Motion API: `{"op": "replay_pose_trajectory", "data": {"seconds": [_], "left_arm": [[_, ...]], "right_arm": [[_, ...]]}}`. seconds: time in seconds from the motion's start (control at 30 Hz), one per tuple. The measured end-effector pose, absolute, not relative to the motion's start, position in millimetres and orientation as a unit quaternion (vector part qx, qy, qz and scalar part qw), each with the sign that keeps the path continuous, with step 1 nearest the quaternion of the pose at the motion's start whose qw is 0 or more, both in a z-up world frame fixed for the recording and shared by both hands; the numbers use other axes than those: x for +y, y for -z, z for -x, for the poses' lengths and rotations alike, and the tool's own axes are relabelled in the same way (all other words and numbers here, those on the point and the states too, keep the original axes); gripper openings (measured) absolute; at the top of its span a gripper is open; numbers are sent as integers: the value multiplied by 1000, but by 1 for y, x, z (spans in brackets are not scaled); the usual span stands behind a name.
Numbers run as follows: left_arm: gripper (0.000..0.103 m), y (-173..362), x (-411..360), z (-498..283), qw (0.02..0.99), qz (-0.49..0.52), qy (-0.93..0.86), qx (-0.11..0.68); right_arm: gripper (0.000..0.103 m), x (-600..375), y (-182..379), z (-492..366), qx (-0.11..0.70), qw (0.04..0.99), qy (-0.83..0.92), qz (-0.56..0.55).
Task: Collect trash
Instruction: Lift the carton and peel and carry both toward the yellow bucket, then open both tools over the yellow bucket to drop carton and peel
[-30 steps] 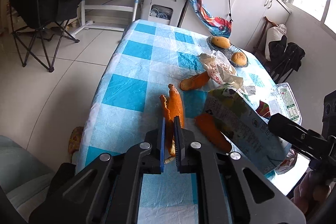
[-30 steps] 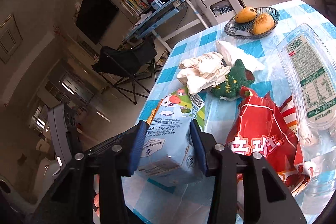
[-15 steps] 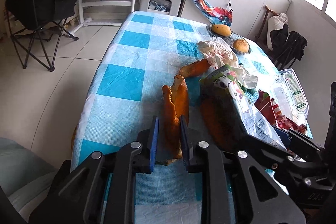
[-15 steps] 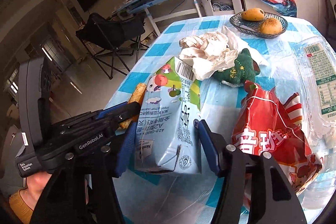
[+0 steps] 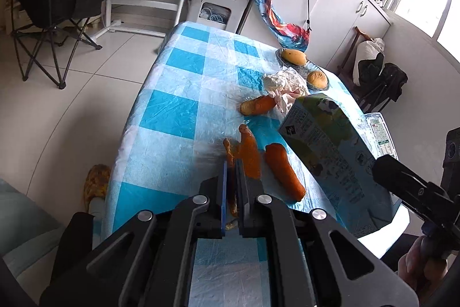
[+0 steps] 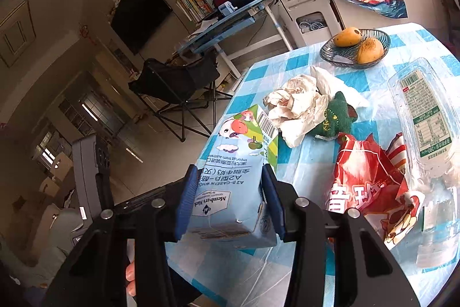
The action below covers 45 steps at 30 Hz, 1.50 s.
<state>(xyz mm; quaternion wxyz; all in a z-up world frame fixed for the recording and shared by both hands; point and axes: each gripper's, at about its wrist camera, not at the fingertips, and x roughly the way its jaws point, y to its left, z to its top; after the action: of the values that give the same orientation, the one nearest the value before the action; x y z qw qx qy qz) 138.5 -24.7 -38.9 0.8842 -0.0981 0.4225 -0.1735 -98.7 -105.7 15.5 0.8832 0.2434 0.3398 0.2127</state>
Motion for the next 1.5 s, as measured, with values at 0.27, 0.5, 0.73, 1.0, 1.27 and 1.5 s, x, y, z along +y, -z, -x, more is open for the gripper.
{"op": "replay_pose_trajectory", "data": {"seconds": [0.27,0.5,0.73,1.0,1.27,1.5], "left_arm": [[72,39,-38,-129,893,58,169,414],[59,47,-59,-124,885,13,190,425],[21,43,-54,-117,887,12,188,422],[19,7,-19,-57,911,53,174,370],[19,-4,11,6,908,99,176,368],[19,3,8,46,895,119,195,384]], "right_arm": [[45,-117,-18,118,331,877,-217,-272],[45,-125,-20,130,327,874,-218,-286],[45,-128,-27,147,316,869,-233,-302],[45,-121,-42,192,313,862,-266,-298],[46,-95,-21,261,373,850,-271,-255],[48,-87,51,262,472,824,-196,-245]]}}
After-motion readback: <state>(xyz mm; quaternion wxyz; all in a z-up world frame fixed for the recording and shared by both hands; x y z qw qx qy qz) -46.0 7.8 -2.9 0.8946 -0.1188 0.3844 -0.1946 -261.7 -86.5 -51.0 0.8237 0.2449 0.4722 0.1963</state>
